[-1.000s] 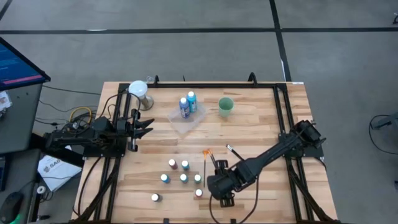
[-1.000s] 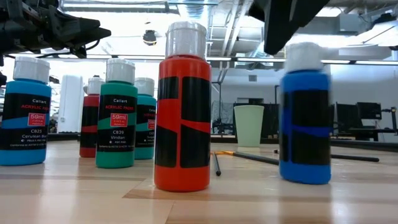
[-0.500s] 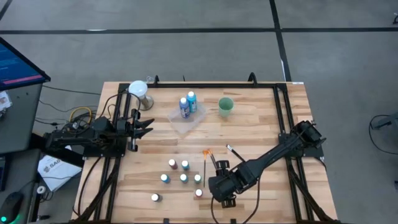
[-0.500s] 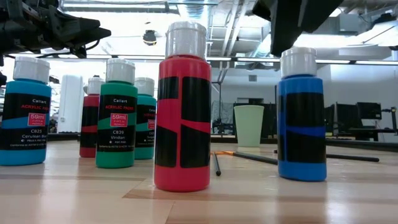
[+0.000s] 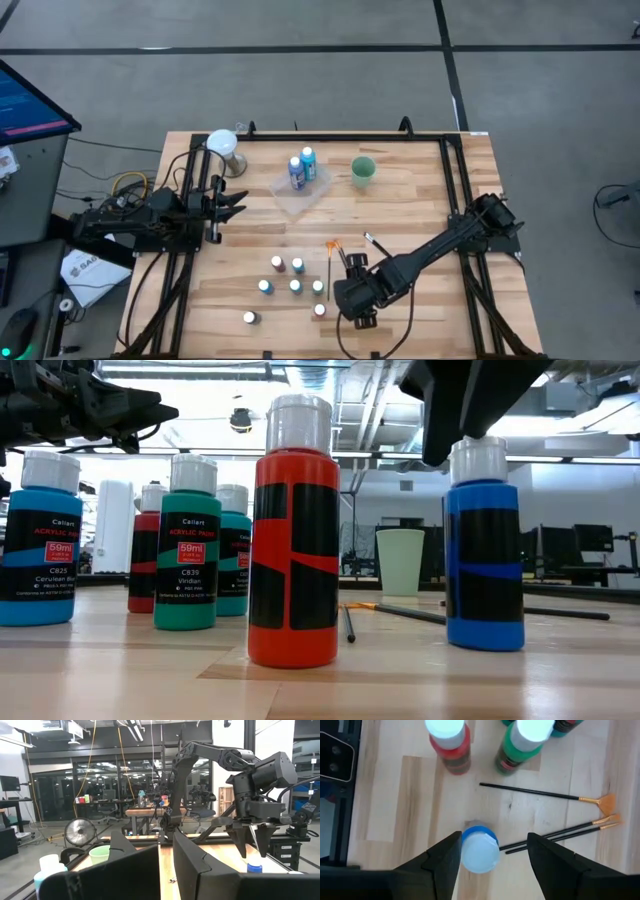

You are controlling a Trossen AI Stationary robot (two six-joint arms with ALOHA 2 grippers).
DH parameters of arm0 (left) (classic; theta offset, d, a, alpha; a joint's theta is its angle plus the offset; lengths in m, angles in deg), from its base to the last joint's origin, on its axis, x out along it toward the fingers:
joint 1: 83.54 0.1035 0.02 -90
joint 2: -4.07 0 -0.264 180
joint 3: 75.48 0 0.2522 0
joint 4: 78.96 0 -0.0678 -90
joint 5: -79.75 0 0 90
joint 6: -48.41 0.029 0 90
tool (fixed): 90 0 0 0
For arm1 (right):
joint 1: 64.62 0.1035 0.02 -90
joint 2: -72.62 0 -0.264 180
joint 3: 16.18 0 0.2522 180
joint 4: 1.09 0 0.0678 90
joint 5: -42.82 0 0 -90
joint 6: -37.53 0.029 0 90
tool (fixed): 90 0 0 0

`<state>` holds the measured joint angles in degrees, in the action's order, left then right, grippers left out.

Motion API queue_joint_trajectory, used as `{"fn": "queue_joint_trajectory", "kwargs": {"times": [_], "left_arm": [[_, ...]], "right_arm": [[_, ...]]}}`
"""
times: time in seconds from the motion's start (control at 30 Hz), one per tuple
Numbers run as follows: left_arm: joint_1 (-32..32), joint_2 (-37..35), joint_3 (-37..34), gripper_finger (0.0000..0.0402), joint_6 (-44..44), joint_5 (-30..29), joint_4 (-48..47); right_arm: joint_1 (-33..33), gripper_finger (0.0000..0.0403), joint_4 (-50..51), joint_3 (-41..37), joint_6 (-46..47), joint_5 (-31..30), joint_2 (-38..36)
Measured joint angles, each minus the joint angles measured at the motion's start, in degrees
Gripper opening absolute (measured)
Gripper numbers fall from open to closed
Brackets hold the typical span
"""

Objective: Pick & Place Paint Supplies
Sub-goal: Put the right small blue paint bottle into the transparent bin

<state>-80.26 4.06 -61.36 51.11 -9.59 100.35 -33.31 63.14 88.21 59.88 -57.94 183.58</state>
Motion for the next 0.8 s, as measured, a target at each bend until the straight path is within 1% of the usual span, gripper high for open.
{"fn": "queue_joint_trajectory", "kwargs": {"times": [0.8], "left_arm": [[0.0,0.0,0.0,0.0001,0.0,0.0,0.0]], "right_arm": [[0.5,0.0221,-0.7,0.0,1.3,0.0,0.0]]}}
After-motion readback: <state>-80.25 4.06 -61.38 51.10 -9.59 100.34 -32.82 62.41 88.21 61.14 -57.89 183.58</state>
